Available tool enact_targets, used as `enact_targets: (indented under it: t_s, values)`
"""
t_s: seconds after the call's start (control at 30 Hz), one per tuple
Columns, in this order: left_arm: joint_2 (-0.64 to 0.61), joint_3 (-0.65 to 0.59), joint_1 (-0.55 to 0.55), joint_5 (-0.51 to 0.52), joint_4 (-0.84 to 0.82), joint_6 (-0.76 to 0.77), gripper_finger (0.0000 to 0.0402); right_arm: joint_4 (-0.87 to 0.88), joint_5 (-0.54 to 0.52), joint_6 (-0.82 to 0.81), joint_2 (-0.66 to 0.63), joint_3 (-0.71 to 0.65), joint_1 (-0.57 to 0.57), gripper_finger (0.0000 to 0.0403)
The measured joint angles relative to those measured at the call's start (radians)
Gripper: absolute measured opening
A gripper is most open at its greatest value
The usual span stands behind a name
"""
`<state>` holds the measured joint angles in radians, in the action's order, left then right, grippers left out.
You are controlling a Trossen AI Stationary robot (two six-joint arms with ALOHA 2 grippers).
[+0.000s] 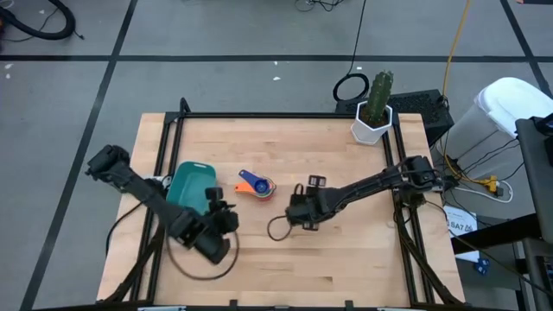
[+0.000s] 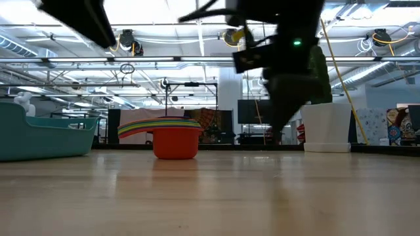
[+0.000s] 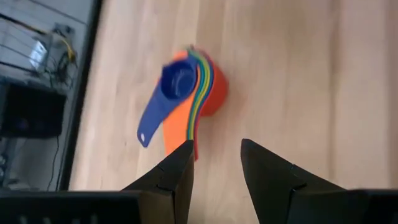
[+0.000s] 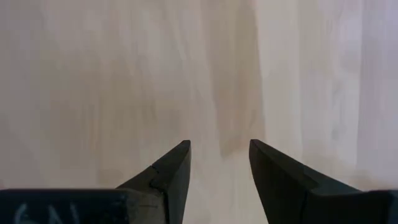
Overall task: Nest measuring cups in basket
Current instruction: Stack the dark blue measuring cup into the orange measuring cup
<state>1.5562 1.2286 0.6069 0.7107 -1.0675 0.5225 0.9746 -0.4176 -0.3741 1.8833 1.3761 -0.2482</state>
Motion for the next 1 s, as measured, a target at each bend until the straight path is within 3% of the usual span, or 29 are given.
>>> enact_targets:
  t_s: [0.2, 0.4, 0.7, 0.87, 1.0]
  values:
    - [0.0, -0.081, -0.128, -0.112, 0.102, -0.147, 0.0136, -0.028, -0.002, -0.162, -0.145, -0.206, -0.08, 0.0155]
    - [0.0, -0.089, -0.251, -0.187, 0.231, -0.381, 0.0147, -0.281, 0.002, -0.393, -0.391, -0.526, -0.171, 0.0155]
    - [0.01, -0.089, -0.419, -0.318, 0.272, -0.505, 0.0266, -0.607, -0.002, -0.653, -0.659, -0.864, -0.301, 0.0155]
    - [0.01, -0.089, -0.463, -0.32, 0.277, -0.595, 0.0329, -0.628, -0.006, -0.663, -0.681, -0.893, -0.34, 0.0155]
    - [0.01, -0.089, -0.511, -0.359, 0.276, -0.675, 0.0357, -0.672, -0.005, -0.639, -0.681, -0.893, -0.355, 0.0155]
